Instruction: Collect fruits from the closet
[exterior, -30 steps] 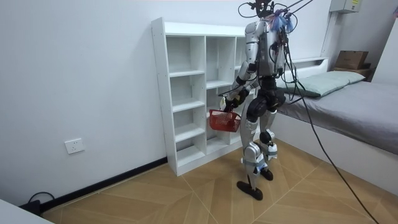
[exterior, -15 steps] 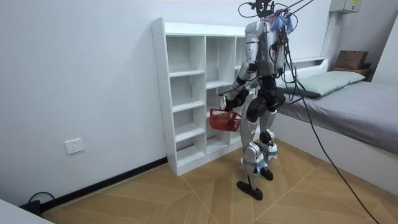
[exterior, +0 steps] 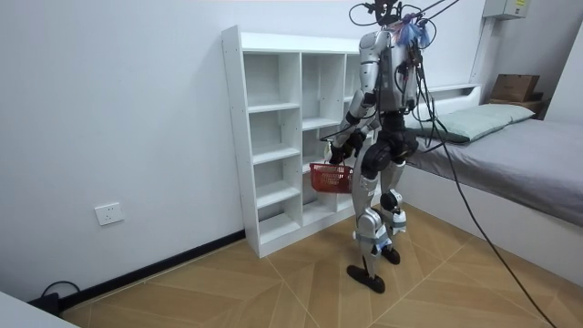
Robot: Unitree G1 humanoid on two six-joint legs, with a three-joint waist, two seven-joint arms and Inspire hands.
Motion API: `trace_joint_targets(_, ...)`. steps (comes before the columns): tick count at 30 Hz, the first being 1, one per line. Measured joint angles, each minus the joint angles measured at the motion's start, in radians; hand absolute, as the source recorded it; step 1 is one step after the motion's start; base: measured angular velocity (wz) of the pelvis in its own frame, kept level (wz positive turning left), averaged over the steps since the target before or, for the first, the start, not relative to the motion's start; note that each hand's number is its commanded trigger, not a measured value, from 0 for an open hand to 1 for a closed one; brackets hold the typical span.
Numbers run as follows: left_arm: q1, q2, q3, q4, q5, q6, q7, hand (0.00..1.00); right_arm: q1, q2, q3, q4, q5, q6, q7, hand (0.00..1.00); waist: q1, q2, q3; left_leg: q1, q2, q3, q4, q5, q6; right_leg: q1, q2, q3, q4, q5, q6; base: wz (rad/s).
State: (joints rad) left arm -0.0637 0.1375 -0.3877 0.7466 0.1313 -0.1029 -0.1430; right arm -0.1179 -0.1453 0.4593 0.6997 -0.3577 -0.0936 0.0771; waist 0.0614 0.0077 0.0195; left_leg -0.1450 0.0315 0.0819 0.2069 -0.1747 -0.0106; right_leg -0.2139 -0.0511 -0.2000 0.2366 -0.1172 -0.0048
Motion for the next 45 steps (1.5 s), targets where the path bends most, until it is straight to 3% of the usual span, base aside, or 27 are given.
trace_joint_targets(17,0.000,-0.009,-0.001,-0.002,-0.001,0.000,-0.024,1.00,0.001,0.020,0.000,0.012,0.000,0.000,0.010,0.00,-0.002,-0.004,-0.0016,0.001,0.000,0.002,0.001,0.000,0.000,0.000,0.000,0.003,0.000,0.000,0.000,0.00)
trace_joint_targets(22,0.020,0.014,0.002,-0.002,0.005,-0.008,-0.024,1.00,0.006,0.019,-0.002,-0.013,-0.005,-0.001,0.032,0.00,-0.004,-0.021,-0.0126,0.020,0.000,0.010,-0.004,0.000,0.000,0.014,0.000,0.007,0.001,0.000,0.000,-0.05)
trace_joint_targets(37,0.121,0.054,0.034,0.001,0.011,-0.015,-0.018,1.00,0.083,-0.034,-0.018,-0.136,0.016,-0.020,0.059,0.00,-0.015,-0.030,-0.0115,0.110,0.007,0.030,-0.044,-0.001,-0.001,0.080,0.016,0.040,-0.016,-0.001,0.003,-0.04)
trace_joint_targets(45,0.162,0.047,0.091,0.010,0.011,-0.015,-0.015,1.00,0.130,-0.052,-0.107,-0.220,0.038,-0.024,0.066,0.00,-0.029,-0.033,-0.0099,0.125,0.008,0.031,-0.046,-0.001,-0.001,0.098,0.019,0.044,-0.026,-0.001,0.003,0.00)
